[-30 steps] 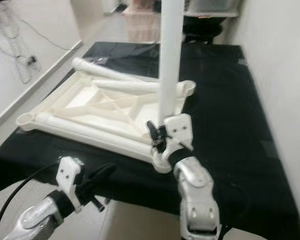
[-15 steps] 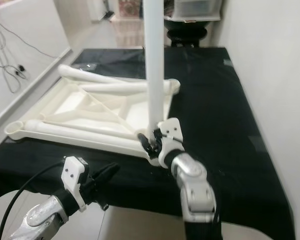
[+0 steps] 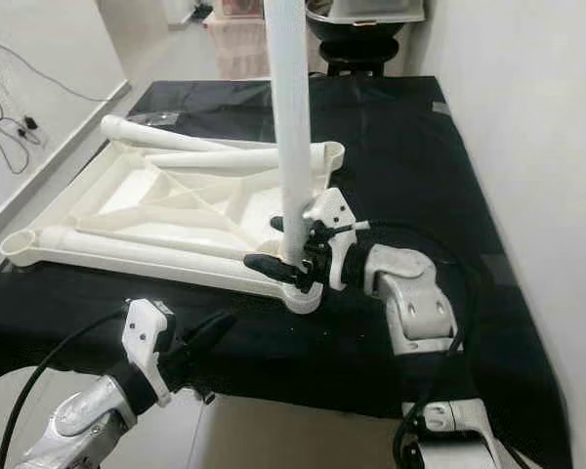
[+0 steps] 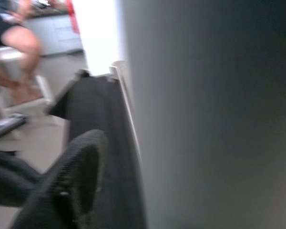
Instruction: Building children table
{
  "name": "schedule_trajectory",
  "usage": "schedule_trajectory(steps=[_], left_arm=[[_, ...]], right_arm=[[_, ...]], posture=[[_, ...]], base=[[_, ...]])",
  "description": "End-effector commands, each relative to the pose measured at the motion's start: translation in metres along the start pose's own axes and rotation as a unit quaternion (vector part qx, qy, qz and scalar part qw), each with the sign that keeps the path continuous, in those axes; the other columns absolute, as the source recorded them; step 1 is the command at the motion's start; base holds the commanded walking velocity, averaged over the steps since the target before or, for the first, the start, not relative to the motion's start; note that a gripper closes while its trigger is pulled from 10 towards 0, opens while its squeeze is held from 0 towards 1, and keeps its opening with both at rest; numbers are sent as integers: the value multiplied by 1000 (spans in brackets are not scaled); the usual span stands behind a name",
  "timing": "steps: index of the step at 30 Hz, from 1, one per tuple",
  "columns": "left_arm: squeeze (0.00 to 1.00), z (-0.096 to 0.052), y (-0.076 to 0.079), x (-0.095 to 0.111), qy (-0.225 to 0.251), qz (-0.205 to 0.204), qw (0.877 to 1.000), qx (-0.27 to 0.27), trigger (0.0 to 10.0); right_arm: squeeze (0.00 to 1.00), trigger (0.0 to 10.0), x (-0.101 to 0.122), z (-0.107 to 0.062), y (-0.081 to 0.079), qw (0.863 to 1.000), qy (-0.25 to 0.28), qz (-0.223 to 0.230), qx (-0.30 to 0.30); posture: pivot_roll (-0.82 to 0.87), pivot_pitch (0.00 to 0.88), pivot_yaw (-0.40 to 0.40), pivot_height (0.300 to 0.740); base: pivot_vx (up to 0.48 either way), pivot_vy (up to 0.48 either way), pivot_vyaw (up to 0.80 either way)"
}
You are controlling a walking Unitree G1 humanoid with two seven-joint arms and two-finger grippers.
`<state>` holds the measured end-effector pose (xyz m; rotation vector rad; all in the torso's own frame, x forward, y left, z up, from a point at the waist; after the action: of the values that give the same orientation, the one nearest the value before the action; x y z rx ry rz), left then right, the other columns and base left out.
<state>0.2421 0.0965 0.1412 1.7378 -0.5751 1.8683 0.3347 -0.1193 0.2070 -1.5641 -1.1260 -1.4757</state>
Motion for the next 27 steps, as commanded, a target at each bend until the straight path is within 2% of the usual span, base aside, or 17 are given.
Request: schedule_trajectory(steps=[1, 4, 9, 11, 12, 13, 14, 15, 16, 17, 18, 19, 20, 21, 22, 23, 27], left_arm=[[0, -5, -1, -2, -9, 7, 1000, 6, 10000], [0, -5, 0, -2, -9, 8, 1000, 7, 10000], [0, -6, 0, -1, -7, 9, 1000, 8, 10000], [0, -6, 0, -1, -6, 9, 1000, 7, 10000], [0, -6, 0, -1, -6, 9, 1000, 7, 10000], [0, -6, 0, -1, -5, 9, 1000, 5, 10000], [0, -6, 0, -1, -5, 9, 1000, 5, 10000], [0, -7, 1, 0, -5, 9, 1000, 0, 10000], [0, -7, 1, 0, -5, 9, 1000, 0, 10000], [0, -7, 2, 0, -5, 10, 1000, -7, 10000], [0, -7, 2, 0, -5, 10, 1000, -7, 10000], [0, -8, 2, 1, -5, 11, 1000, -13, 10000], [0, -8, 2, 1, -5, 11, 1000, -13, 10000], [0, -8, 2, 1, -6, 13, 1000, -19, 10000], [0, -8, 2, 1, -6, 13, 1000, -19, 10000], [0, -8, 2, 0, -7, 15, 1000, -25, 10000], [0, -7, 2, 0, -8, 14, 999, -30, 10000]], right_arm=[[0, 118, -9, 10, -13, 997, -6, 31, 70], [0, 0, -20, 2, -9, 996, -21, 53, 68], [0, 0, -34, -8, -4, 997, -43, 51, 38], [0, 0, -41, -15, 0, 998, -55, 43, -9], [0, 0, -41, -15, 0, 998, -55, 43, -9], [0, 0, -48, -19, 1, 995, -64, 51, -57], [0, 0, -48, -19, 1, 995, -64, 51, -57], [0, 0, -57, -23, 1, 985, -80, 61, -139], [0, 0, -57, -23, 1, 985, -80, 61, -139], [0, 0, -70, -32, 3, 947, -99, 91, -291], [0, 0, -70, -32, 3, 947, -99, 91, -291], [0, 0, -84, -40, -13, 913, -119, 133, -367], [0, 0, -84, -40, -13, 913, -119, 133, -367], [0, 0, -93, -48, -27, 879, -130, 170, -427], [0, 0, -93, -48, -27, 879, -130, 170, -427], [0, 0, -97, -53, -34, 860, -132, 182, -458], [0, 0, -95, -50, -36, 857, -125, 182, -465]], posture=[[19, 166, 78, 740], [23, 167, 76, 740], [12, 179, 73, 740], [8, 185, 68, 740], [8, 185, 68, 740], [4, 189, 65, 740], [4, 189, 65, 740], [4, 190, 57, 740], [4, 190, 57, 740], [10, 190, 55, 740], [10, 190, 55, 740], [3, 194, 60, 740], [3, 194, 60, 740], [3, 194, 68, 740], [3, 194, 68, 740], [-9, 186, 73, 740], [-10, 184, 77, 740]], base=[[0, 0, 0], [0, 0, 0], [0, 0, 0], [0, 0, 0], [0, 0, 0], [0, 0, 0], [0, 0, 0], [0, 0, 0], [0, 0, 0], [0, 0, 0], [0, 0, 0], [0, 0, 0], [0, 0, 0], [0, 0, 0], [0, 0, 0], [0, 0, 0], [0, 0, 0]])
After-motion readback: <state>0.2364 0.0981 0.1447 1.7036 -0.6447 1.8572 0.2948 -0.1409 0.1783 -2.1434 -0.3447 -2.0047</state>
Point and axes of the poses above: a point about 5 cm out from each wrist's last joint towards the gripper, its own z axis pointing out of the wrist towards the gripper, its own x axis along the axis of the wrist's last joint, y = z × x, the point moved 2 cm from there along z, pointing out of the wrist towards the gripper, and after that the axes turned 1 degree about z, right-handed, at the moved point
